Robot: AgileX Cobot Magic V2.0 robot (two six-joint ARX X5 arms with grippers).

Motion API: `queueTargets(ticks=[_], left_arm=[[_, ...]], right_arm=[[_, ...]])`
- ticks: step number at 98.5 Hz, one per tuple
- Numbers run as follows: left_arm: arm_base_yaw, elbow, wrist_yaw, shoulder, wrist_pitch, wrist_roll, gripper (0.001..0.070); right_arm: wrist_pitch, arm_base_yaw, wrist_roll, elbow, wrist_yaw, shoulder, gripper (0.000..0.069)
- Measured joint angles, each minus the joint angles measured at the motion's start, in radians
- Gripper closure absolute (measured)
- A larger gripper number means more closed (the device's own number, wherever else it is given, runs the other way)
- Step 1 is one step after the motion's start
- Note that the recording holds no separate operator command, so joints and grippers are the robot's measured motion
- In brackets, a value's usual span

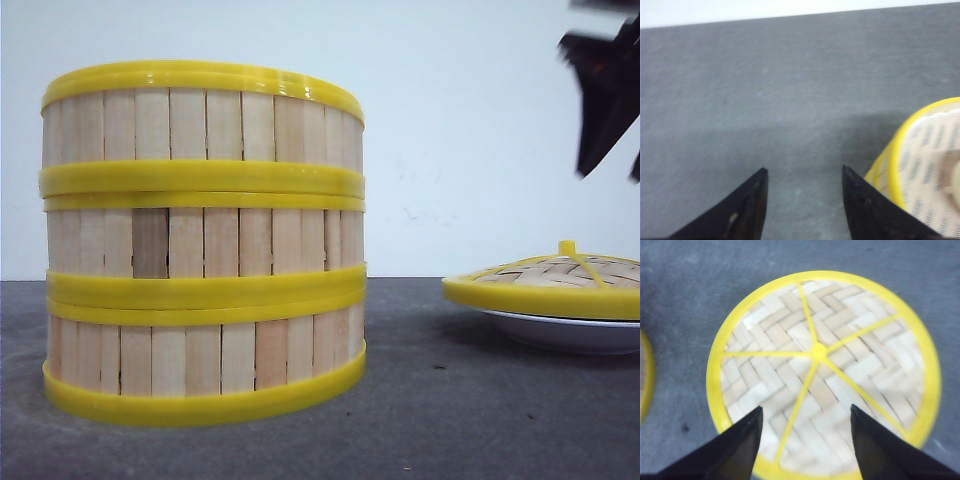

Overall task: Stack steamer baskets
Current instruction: 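Lower the basket onto the stack and open the left gripper, then grasp the woven lid's center knob on the white plate with the right gripper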

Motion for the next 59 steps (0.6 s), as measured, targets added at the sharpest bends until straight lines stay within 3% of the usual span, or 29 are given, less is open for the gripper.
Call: queueTargets(ticks=[29, 59], left_arm=[[0.019, 0.0, -0.001, 0.011, -0.045, 0.003, 0.0434], [0.021, 0.0, -0.001, 0.011, -0.046, 0.003, 0.0434]], right_arm=[[0.169, 0.0, -0.042, 0.0, 0.0, 0.148, 0.0355], [0.225, 0.0, -0.06, 0.0, 0.0, 0.229, 0.0358]])
